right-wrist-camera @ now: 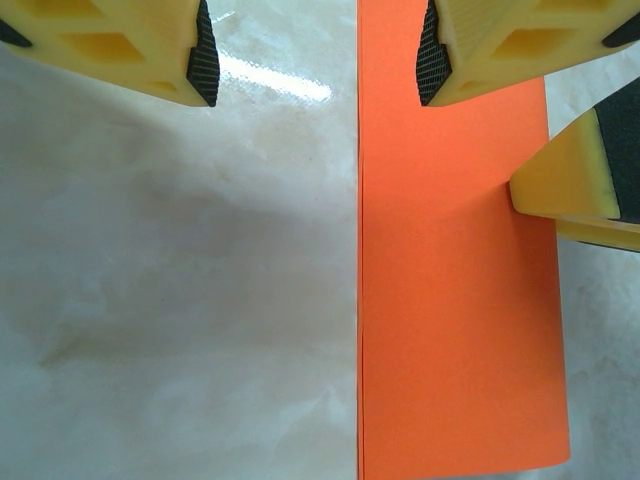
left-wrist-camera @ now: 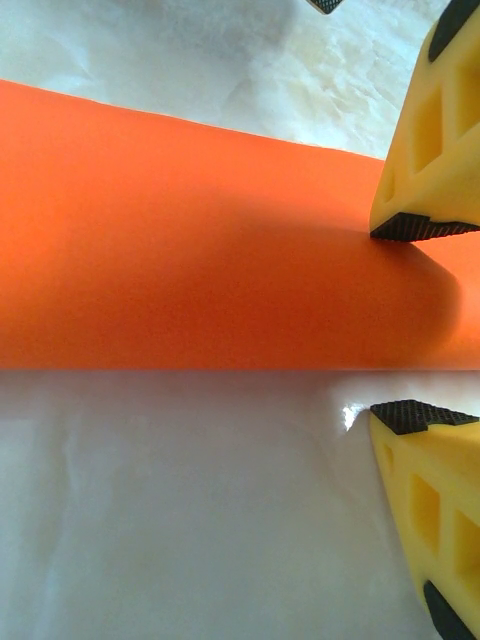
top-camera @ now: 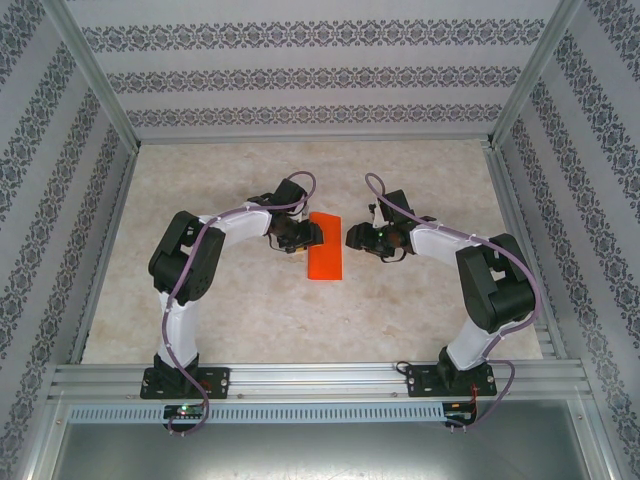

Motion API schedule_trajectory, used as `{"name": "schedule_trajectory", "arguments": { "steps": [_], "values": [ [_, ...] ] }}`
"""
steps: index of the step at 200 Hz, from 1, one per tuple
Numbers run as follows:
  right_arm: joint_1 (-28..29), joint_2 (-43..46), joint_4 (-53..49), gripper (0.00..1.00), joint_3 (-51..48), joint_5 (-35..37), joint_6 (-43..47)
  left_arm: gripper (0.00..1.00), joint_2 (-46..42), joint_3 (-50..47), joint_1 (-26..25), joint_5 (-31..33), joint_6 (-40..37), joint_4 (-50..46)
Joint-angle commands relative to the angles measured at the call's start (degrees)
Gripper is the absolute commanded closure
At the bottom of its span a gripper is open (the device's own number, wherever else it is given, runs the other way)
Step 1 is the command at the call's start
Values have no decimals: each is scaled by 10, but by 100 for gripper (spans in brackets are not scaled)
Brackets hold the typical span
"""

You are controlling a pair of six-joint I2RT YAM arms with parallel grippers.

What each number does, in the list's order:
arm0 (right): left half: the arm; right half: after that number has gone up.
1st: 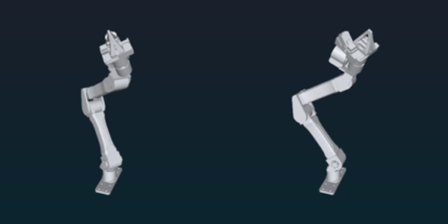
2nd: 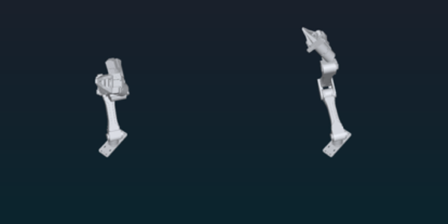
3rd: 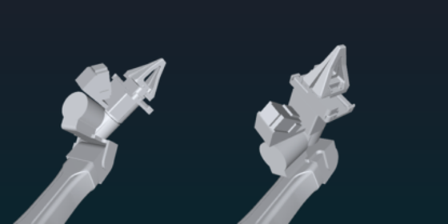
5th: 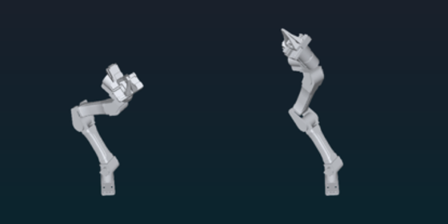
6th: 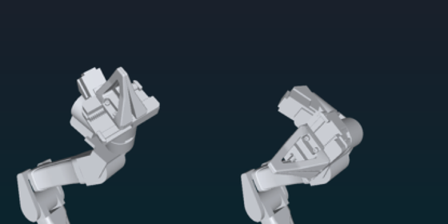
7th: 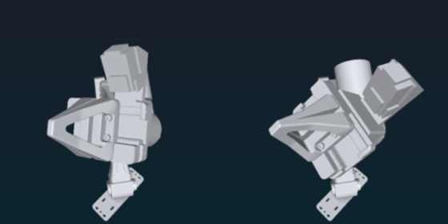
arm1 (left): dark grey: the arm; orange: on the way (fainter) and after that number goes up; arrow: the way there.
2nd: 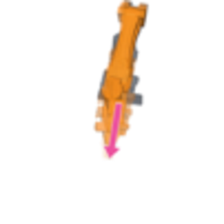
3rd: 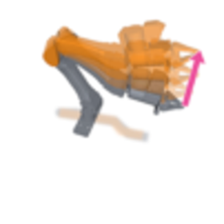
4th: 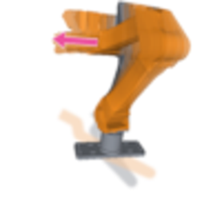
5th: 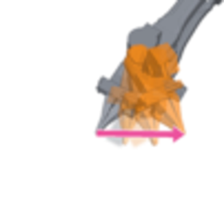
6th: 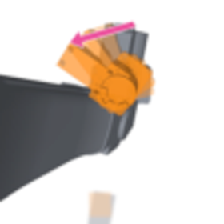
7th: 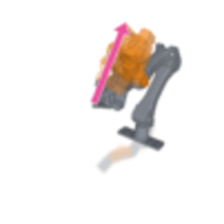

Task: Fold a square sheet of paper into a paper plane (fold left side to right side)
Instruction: First fold in half a square sheet of paper at the center of the table.

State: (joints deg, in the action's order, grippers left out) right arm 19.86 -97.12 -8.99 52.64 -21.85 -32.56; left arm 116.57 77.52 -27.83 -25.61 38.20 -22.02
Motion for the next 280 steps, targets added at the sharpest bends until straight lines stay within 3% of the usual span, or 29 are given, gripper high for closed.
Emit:
{"name": "schedule_trajectory", "arguments": {
  "steps": [1, 280],
  "values": [
    [1, 14, -7, 43, -6, 2, 11, 49, 37, 5, -15, 13, 5, 7],
    [11, 16, -15, 43, 8, 0, 15, 50, 52, 26, -24, 22, -14, -27]
  ]
}}
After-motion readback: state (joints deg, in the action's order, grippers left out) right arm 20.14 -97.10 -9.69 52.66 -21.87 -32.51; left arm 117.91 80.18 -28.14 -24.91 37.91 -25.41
